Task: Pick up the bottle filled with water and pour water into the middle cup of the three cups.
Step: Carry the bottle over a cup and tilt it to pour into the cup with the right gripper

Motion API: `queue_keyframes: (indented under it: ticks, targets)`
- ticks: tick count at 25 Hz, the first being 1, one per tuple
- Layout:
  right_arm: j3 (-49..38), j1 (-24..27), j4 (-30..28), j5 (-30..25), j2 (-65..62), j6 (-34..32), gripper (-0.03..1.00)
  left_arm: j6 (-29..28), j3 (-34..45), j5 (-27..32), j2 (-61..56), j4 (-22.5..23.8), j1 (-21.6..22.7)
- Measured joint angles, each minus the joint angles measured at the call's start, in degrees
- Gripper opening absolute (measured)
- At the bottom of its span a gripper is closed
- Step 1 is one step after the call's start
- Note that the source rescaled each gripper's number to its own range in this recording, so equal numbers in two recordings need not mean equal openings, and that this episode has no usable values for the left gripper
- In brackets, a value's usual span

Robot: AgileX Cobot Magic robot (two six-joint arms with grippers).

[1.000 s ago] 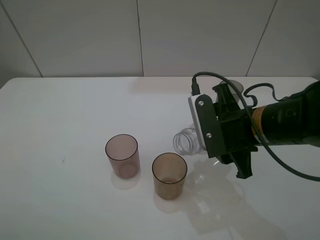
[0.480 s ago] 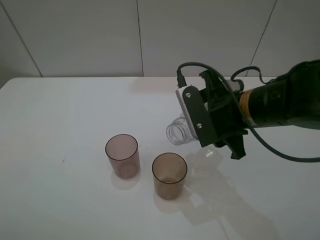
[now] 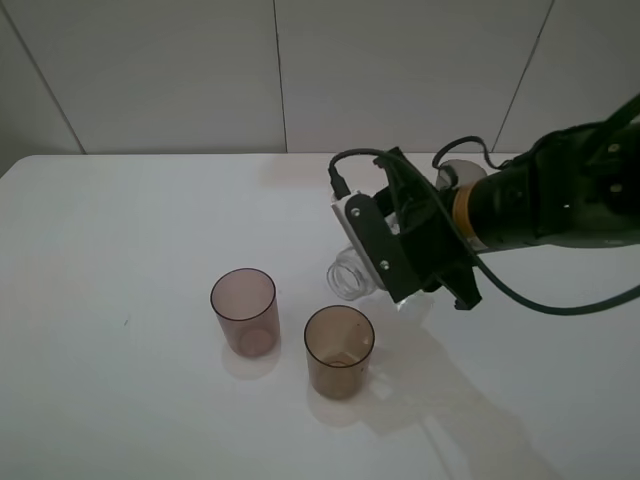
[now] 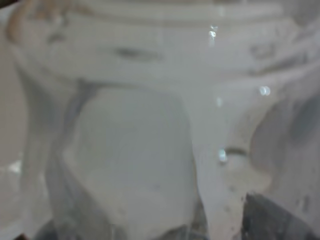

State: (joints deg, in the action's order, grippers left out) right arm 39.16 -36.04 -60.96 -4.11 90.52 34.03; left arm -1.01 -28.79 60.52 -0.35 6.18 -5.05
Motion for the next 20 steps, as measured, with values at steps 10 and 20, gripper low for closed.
queue_keyframes:
  ticks: [10, 20]
  targets:
    - [0.0, 0.0, -10.39, 0.0, 0.0, -2.12, 0.03, 0.0, 0.0, 0.0, 0.0, 0.0, 0.0]
    - [0.0, -0.68, -15.47, -0.35, 0.01, -4.71, 0.03, 0.0, 0.0, 0.0, 0.0, 0.0, 0.0]
